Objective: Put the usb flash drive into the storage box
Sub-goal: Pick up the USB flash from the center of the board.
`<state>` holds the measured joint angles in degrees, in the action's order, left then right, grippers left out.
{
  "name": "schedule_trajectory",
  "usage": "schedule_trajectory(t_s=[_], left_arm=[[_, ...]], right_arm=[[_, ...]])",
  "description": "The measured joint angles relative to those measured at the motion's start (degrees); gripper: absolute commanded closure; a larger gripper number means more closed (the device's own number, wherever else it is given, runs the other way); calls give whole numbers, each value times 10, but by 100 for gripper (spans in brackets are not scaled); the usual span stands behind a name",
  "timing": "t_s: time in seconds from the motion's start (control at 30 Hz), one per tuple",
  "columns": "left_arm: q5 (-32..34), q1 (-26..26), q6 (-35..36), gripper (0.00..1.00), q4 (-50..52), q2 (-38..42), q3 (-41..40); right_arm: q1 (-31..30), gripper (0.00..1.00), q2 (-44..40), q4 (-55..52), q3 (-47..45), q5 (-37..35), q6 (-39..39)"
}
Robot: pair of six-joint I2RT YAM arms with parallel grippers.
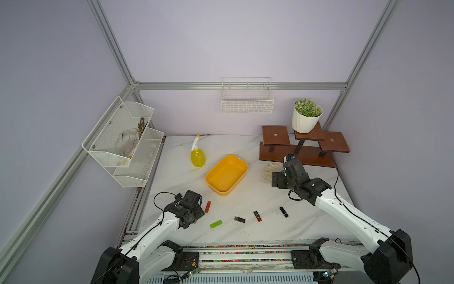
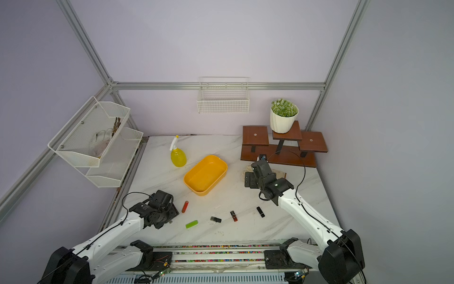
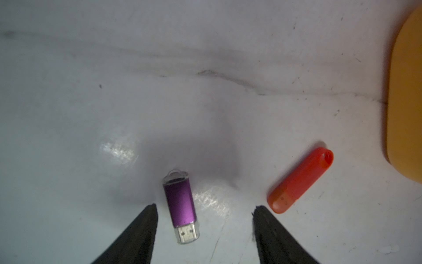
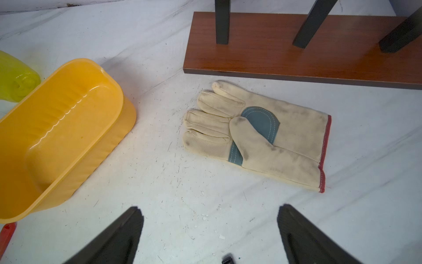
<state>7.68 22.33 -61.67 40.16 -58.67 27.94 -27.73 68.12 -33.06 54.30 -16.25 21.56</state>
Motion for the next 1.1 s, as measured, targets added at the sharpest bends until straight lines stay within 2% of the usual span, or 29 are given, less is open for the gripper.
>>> schedule_trajectory(t_s=[0.67, 1.1], left_arm=[[17, 0, 59, 59, 30, -103, 39], [16, 0, 97, 85, 43, -139, 64]], right_arm=[[0, 1, 5, -1, 0, -10, -2], [0, 1, 5, -14, -2, -9, 0]])
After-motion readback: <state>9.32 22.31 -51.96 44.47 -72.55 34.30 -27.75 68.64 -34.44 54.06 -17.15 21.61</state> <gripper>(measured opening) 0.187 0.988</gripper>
